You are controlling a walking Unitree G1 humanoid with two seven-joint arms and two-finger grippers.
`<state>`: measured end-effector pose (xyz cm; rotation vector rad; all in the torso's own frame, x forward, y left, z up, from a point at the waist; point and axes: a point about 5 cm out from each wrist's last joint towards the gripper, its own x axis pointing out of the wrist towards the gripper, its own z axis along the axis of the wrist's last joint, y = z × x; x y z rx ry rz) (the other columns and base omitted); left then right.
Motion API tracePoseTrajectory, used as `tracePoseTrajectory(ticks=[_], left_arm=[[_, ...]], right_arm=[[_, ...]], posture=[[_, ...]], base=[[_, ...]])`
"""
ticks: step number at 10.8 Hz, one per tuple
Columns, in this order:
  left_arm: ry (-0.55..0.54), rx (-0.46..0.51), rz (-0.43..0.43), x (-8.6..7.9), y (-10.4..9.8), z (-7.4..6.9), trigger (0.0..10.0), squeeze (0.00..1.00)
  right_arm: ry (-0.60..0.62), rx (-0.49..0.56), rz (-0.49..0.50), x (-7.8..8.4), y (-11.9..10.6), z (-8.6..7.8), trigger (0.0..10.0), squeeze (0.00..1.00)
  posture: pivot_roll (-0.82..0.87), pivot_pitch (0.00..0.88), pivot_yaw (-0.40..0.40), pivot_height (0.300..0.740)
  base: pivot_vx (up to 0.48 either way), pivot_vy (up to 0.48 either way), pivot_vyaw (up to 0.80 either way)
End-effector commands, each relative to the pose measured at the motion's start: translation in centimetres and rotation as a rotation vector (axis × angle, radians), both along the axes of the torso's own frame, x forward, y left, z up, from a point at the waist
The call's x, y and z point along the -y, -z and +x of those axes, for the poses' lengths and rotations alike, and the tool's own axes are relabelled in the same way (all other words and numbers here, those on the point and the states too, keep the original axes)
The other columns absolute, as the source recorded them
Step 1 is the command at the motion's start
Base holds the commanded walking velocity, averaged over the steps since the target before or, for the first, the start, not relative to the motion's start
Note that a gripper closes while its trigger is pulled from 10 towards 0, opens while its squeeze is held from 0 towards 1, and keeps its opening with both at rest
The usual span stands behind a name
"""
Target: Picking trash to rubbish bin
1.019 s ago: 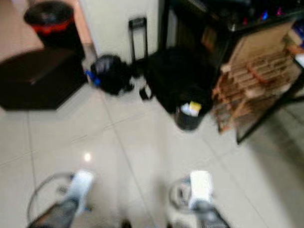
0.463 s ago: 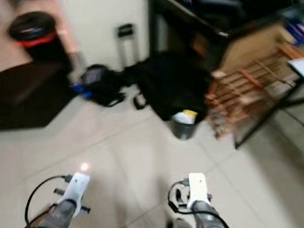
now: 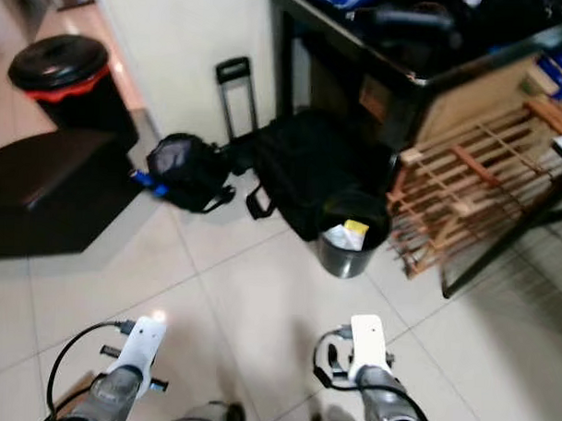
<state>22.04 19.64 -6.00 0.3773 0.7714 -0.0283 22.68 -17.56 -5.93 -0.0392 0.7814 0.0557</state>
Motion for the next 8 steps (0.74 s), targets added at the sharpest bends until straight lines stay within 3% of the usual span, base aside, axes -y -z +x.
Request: tracePoseTrajectory(ticks=[1, 4, 8], left_arm=[[0.008, -0.02, -0.009, 0.57, 0.44, -0.58, 10.0, 0.0], [0.014, -0.021, -0.008, 0.65, 0.46, -0.58, 10.0, 0.0], [0.016, -0.025, -0.009, 0.69, 0.51, -0.65, 10.0, 0.0]], right_arm=[[0.019, -0.029, -0.002, 0.44, 0.42, -0.69, 10.0, 0.0], [0.015, -0.033, -0.002, 0.42, 0.44, -0.7, 10.0, 0.0], [0.012, -0.044, -0.014, 0.55, 0.56, -0.9, 10.0, 0.0]], posture=[[0.0, 0.178, 0.043, 0.74], [0.0, 0.179, 0.041, 0.74], [0.0, 0.183, 0.04, 0.74]], base=[[0.364, 0.0, 0.0], [0.359, 0.0, -0.67], [0.363, 0.0, 0.0]])
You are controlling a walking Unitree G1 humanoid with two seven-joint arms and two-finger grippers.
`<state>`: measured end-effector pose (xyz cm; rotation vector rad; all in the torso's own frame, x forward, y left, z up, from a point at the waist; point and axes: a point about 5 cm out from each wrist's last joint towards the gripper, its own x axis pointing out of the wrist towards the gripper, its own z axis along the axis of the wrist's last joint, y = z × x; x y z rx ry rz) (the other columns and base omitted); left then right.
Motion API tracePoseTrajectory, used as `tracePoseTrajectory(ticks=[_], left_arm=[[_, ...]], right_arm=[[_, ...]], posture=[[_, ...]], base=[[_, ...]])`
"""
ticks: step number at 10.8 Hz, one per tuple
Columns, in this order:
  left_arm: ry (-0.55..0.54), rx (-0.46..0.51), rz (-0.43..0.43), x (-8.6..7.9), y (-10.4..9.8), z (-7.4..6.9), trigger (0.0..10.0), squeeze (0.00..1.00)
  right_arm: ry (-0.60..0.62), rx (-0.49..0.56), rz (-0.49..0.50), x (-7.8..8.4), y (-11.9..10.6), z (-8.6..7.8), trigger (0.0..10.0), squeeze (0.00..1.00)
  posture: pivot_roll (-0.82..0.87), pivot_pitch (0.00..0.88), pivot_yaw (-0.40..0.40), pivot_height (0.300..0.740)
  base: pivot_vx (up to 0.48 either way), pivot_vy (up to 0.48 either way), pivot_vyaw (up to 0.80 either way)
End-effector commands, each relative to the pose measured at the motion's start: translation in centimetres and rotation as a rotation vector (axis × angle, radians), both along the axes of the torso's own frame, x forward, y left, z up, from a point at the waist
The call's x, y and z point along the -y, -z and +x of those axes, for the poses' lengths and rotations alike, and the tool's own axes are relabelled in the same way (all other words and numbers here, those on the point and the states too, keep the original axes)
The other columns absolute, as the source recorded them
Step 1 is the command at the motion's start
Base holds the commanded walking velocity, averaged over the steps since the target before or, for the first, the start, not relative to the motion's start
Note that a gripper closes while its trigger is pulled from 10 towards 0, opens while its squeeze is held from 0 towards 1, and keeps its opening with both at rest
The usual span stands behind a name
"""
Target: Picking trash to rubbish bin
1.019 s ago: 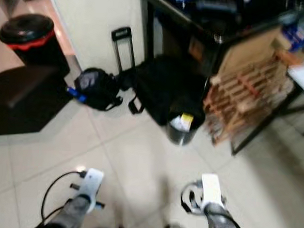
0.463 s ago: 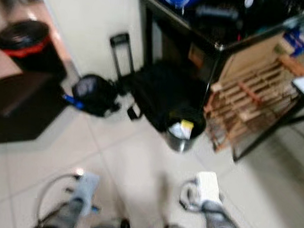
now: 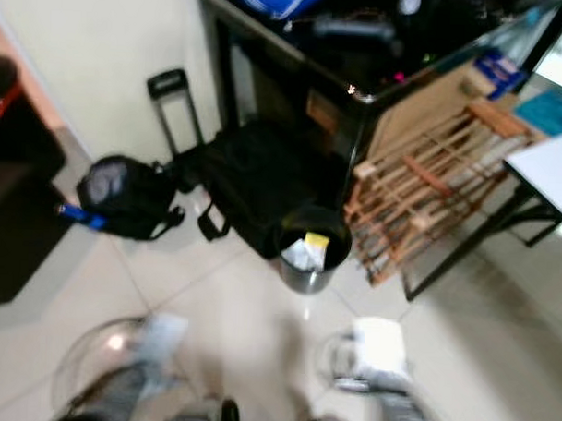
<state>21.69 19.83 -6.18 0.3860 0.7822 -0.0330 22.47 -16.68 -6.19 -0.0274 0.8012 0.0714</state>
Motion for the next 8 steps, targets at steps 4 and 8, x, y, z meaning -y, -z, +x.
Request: tracePoseTrajectory(ticks=[4, 8], left_arm=[[0.012, -0.011, -0.015, 0.87, 0.3, -0.26, 10.0, 0.0], [0.012, -0.012, -0.012, 0.78, 0.3, -0.28, 10.0, 0.0]], right_arm=[[0.019, -0.022, -0.029, 1.36, 0.31, -0.69, 10.0, 0.0], [0.015, -0.021, -0.026, 1.24, 0.3, -0.66, 10.0, 0.0]], posture=[[0.0, 0.181, 0.04, 0.74], [0.0, 0.169, 0.044, 0.74]], base=[[0.36, 0.0, 0.0], [0.358, 0.0, 0.0]])
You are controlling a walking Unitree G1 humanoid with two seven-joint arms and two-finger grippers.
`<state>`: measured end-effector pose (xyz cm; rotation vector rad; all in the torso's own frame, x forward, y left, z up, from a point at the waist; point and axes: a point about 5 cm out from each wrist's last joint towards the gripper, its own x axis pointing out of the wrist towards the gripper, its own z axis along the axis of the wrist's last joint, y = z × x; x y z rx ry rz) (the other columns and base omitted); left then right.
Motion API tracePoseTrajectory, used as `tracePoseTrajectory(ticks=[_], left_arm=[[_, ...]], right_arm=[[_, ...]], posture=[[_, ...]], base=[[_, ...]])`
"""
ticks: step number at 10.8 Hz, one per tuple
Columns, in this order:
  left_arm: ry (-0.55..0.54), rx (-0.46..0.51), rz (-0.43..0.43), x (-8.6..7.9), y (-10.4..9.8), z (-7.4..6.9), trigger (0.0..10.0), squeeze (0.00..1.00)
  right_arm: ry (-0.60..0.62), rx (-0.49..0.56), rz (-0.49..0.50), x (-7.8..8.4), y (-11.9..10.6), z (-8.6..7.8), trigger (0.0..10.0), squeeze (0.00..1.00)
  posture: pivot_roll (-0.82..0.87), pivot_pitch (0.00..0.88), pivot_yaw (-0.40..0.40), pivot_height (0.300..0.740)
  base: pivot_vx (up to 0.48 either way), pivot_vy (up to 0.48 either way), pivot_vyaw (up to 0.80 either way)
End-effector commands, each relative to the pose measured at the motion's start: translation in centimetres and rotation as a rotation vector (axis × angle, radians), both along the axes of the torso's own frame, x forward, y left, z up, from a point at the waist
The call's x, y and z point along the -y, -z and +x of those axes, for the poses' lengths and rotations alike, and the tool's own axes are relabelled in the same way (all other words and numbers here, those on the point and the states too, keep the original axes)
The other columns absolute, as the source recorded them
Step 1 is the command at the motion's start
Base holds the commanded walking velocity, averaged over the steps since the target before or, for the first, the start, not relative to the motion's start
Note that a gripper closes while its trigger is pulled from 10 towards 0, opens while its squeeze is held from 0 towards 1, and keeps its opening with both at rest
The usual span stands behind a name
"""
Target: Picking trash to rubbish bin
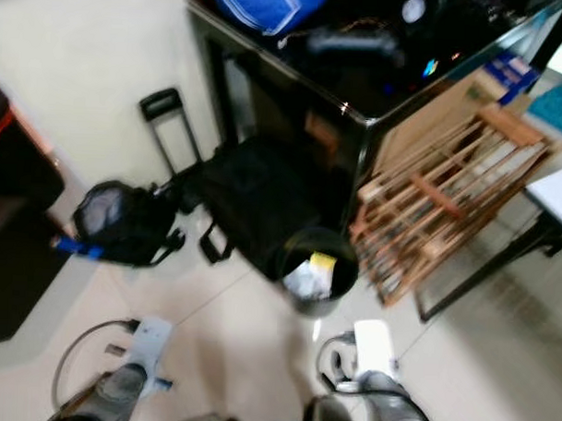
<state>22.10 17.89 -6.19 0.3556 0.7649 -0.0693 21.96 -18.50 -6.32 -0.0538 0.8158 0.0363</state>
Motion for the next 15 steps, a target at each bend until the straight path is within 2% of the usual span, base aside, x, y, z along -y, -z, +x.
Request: tracePoseTrajectory(ticks=[1, 3, 8, 10, 11, 15], left_arm=[[-0.012, -0.022, 0.03, -1.19, 0.27, -0.67, 10.0, 0.0], [-0.009, -0.022, 0.031, -1.23, 0.26, -0.65, 10.0, 0.0], [-0.007, -0.023, 0.033, -1.33, 0.24, -0.65, 10.0, 0.0], [-0.007, -0.024, 0.033, -1.33, 0.28, -0.71, 10.0, 0.0], [-0.003, -0.026, 0.036, -1.34, 0.32, -0.79, 10.0, 0.0], [0.002, -0.031, 0.002, -1.06, 0.39, -0.86, 10.0, 0.0]], right_arm=[[-0.006, -0.008, 0.014, -0.62, 0.17, -0.15, 10.0, 0.0], [-0.004, -0.013, 0.021, -0.69, 0.25, -0.26, 10.0, 0.0], [-0.005, -0.014, 0.019, -0.73, 0.27, -0.29, 10.0, 0.0], [-0.008, -0.016, 0.023, -0.78, 0.29, -0.3, 10.0, 0.0], [-0.007, -0.01, 0.023, -0.8, 0.24, -0.24, 10.0, 0.0], [-0.005, -0.009, 0.02, -0.76, 0.21, -0.19, 10.0, 0.0]], posture=[[0.0, 0.167, 0.046, 0.74], [0.0, 0.16, 0.047, 0.74], [0.0, 0.159, 0.047, 0.74], [0.0, 0.167, 0.046, 0.74], [0.0, 0.172, 0.045, 0.74], [0.01, 0.179, 0.045, 0.74]], base=[[0.36, 0.0, 0.0], [0.36, 0.0, -0.56], [0.36, 0.0, 0.0], [0.362, 0.0, -0.78], [0.36, 0.0, 0.0], [0.068, 0.0, 0.0]])
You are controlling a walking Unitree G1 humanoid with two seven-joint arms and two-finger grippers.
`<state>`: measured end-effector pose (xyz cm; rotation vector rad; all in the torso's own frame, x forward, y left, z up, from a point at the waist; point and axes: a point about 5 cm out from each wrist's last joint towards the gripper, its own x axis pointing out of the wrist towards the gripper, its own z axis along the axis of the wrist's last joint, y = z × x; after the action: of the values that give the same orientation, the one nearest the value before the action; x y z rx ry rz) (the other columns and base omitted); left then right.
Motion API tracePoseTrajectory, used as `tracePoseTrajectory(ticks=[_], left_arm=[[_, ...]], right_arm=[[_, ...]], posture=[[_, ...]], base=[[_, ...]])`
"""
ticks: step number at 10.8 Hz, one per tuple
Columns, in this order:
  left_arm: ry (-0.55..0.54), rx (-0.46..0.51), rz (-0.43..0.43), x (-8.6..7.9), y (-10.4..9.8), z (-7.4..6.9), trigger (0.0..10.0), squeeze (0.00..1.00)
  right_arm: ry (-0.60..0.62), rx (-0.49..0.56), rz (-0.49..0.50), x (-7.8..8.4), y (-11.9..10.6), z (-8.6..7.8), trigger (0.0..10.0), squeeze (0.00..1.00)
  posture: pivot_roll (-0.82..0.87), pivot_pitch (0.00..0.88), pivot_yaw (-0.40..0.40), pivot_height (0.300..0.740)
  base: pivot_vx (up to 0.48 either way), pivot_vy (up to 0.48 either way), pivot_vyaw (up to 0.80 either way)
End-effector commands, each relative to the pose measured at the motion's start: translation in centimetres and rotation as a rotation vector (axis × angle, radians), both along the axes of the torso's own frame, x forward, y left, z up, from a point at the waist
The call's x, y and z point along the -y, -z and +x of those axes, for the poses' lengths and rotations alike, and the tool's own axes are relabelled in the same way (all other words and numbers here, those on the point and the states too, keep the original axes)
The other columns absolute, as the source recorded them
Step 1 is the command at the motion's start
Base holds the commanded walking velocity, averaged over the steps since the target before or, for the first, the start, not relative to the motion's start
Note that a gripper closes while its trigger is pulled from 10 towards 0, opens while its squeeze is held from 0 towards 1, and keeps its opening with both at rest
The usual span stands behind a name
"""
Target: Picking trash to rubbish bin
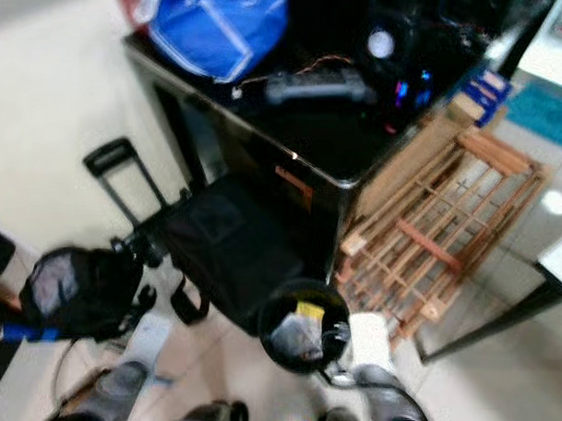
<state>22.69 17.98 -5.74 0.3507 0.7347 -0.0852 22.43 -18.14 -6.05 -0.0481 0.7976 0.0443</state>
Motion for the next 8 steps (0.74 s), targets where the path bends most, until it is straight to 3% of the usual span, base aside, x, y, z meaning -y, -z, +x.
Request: tracePoseTrajectory(ticks=[1, 6, 8], left_arm=[[-0.017, -0.056, 0.008, -0.95, 0.82, -1.43, 10.0, 0.0], [-0.014, -0.059, 0.013, -1.09, 0.83, -1.46, 10.0, 0.0], [-0.01, -0.061, 0.016, -1.06, 0.85, -1.49, 10.0, 0.0]], right_arm=[[0.0, -0.027, 0.012, -0.42, 0.48, -0.66, 10.0, 0.0], [0.002, -0.03, 0.015, -0.51, 0.46, -0.59, 10.0, 0.0], [-0.003, -0.03, 0.017, -0.6, 0.48, -0.61, 10.0, 0.0]], posture=[[0.01, 0.178, 0.045, 0.74], [0.01, 0.18, 0.044, 0.74], [0.01, 0.179, 0.044, 0.74]], base=[[0.0, 0.0, 0.0], [0.0, 0.0, 0.0], [0.262, 0.0, -0.69]])
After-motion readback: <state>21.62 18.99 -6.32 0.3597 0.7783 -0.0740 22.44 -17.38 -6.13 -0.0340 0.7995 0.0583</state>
